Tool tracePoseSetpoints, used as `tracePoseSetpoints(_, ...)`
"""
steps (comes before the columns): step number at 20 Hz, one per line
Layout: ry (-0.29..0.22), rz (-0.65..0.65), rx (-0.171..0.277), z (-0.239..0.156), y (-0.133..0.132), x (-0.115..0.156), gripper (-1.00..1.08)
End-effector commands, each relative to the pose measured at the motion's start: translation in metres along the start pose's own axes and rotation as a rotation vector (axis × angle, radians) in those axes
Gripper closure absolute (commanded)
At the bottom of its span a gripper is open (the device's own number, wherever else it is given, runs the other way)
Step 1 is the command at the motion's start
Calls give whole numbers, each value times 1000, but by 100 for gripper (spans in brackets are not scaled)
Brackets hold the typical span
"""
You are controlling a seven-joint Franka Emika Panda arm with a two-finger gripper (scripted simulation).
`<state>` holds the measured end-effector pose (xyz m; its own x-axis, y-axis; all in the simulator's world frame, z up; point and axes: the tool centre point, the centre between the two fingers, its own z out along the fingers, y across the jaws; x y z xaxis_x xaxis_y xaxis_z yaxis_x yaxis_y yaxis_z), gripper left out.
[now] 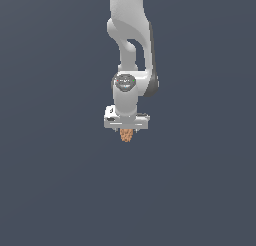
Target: Pick up the object and move it to a goal position.
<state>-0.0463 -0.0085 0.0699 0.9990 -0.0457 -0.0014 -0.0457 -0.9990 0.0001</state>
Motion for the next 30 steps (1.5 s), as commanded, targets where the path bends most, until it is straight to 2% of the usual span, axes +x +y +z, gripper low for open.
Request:
tracePoseSetpoints(1,1,1,0,8,0,0,-92)
tracePoseSetpoints(5,1,1,0,13,0,1,-92)
tracePoseSetpoints(6,1,1,0,13,0,1,108)
tracePoseSetpoints(20,3,1,0,7,1,1,108)
tracePoseSetpoints(30,3,1,0,-42,10,-3,108)
